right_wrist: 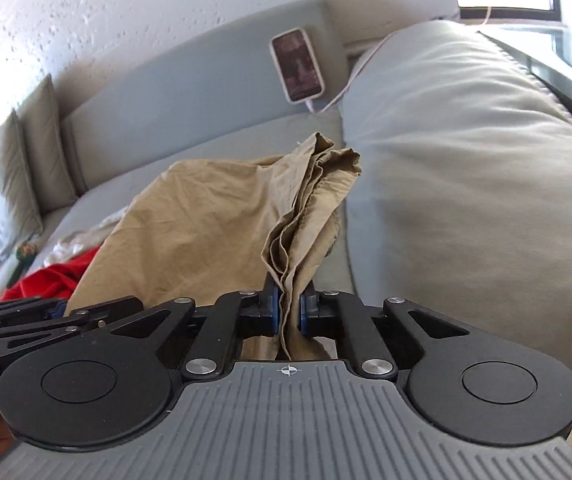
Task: Fold clothes
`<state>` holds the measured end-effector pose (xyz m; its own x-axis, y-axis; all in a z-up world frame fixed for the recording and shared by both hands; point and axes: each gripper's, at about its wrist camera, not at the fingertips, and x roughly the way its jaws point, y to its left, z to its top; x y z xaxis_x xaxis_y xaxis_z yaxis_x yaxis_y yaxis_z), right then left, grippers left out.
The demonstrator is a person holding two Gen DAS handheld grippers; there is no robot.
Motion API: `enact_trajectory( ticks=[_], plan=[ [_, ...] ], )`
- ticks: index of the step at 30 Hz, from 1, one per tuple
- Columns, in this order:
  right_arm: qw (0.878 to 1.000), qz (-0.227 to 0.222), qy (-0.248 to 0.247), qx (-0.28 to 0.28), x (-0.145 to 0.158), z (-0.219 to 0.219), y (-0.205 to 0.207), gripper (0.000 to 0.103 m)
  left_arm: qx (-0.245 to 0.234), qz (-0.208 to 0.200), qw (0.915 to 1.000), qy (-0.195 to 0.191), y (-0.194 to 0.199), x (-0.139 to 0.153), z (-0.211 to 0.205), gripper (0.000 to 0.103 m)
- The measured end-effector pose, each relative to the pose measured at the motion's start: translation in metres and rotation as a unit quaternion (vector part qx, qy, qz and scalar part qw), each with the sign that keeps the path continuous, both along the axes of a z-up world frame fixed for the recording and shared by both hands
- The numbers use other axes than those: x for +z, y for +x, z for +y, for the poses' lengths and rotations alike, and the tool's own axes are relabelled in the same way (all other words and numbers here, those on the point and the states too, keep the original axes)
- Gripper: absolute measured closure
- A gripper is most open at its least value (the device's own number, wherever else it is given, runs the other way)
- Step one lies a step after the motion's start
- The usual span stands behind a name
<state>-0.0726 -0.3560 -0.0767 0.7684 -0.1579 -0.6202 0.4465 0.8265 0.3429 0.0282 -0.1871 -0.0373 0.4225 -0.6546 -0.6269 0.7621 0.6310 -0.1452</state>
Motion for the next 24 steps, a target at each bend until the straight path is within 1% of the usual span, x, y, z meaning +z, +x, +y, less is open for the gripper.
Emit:
enact_trajectory(
  ticks=[4, 7, 8, 10, 14, 15, 18, 19, 20, 21, 22, 23, 24],
  plan=[
    [0.998, -0.023, 0.017, -0.061, 0.020, -0.037, -0.052, 0.094, -0.042, 0.004, 0.9988, -0.026, -0.024, 0.005, -0.045, 0.079],
    [0.994, -0.039, -0.001, -0.107, 0.034, -0.065, -0.080, 0.094, -0.073, 0.004, 0.9964, -0.042, -0.040, 0.006, -0.083, 0.079],
    [0.992, -0.044, -0.010, -0.121, 0.039, -0.073, -0.085, 0.094, -0.077, 0.002, 0.9960, -0.047, -0.043, 0.005, -0.096, 0.079],
    [0.988, -0.054, -0.023, -0.143, 0.044, -0.092, -0.090, 0.094, -0.084, 0.000, 0.9949, -0.056, -0.049, 0.005, -0.122, 0.079],
    [0.980, -0.071, -0.046, -0.182, 0.053, -0.130, -0.096, 0.094, -0.079, 0.004, 0.9941, -0.073, -0.046, 0.000, -0.167, 0.079],
    [0.978, -0.075, -0.049, -0.187, 0.052, -0.141, -0.094, 0.094, -0.076, 0.007, 0.9949, -0.067, -0.042, -0.007, -0.173, 0.080],
    [0.980, -0.061, -0.042, -0.186, 0.036, -0.174, -0.079, 0.093, -0.065, 0.017, 0.9966, -0.047, -0.030, -0.028, -0.193, 0.077],
    [0.980, -0.055, -0.039, -0.186, 0.030, -0.186, -0.073, 0.093, -0.061, 0.021, 0.9971, -0.041, -0.026, -0.035, -0.200, 0.072],
    [0.981, -0.037, -0.023, -0.188, 0.018, -0.198, -0.066, 0.087, -0.058, 0.024, 0.9975, -0.034, -0.022, -0.042, -0.207, 0.064],
    [0.981, -0.015, -0.004, -0.192, 0.005, -0.211, -0.059, 0.080, -0.054, 0.027, 0.9978, -0.027, -0.018, -0.049, -0.213, 0.061],
    [0.980, 0.007, 0.005, -0.198, -0.008, -0.219, -0.053, 0.076, -0.050, 0.031, 0.9980, -0.021, -0.014, -0.056, -0.220, 0.058],
    [0.980, 0.017, 0.007, -0.197, -0.016, -0.224, -0.052, 0.066, -0.048, 0.033, 0.9982, -0.016, -0.011, -0.062, -0.225, 0.057],
    [0.981, 0.013, 0.000, -0.195, -0.019, -0.224, -0.055, 0.062, -0.055, 0.022, 0.9980, -0.023, -0.014, -0.060, -0.220, 0.057]
  ],
)
